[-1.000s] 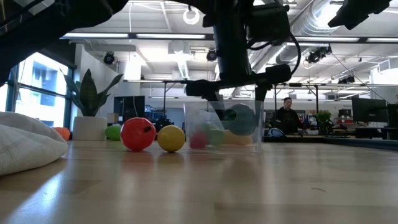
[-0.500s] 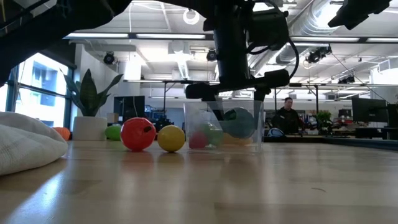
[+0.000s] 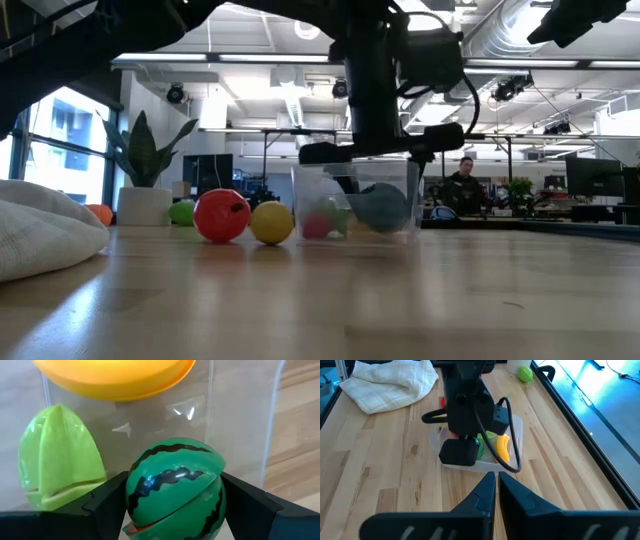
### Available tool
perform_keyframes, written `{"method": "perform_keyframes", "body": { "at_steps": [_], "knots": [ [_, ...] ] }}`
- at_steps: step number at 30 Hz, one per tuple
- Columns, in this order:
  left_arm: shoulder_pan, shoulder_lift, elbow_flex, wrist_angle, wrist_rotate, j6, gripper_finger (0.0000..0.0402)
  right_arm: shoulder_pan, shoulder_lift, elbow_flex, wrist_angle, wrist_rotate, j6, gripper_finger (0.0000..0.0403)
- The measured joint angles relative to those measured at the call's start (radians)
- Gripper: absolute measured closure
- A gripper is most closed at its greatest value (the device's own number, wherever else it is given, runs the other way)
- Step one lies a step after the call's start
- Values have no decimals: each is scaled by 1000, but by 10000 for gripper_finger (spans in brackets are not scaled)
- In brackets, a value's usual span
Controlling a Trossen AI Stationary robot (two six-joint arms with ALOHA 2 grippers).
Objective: Pick and placing Produce into tupperware
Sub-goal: Put the watermelon into the transparent bin
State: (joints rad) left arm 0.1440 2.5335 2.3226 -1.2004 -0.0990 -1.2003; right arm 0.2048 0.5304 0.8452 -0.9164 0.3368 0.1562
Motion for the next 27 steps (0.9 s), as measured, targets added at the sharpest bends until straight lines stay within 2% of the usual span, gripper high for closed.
{"method": "perform_keyframes", "body": {
  "at_steps": [22, 27],
  "knots": [
    [0, 6, -1, -5, -25, 41, 130, 0, 0, 0, 0, 0, 0, 392],
    [0, 6, -1, -5, -25, 44, 112, 0, 0, 0, 0, 0, 0, 392]
  ]
}}
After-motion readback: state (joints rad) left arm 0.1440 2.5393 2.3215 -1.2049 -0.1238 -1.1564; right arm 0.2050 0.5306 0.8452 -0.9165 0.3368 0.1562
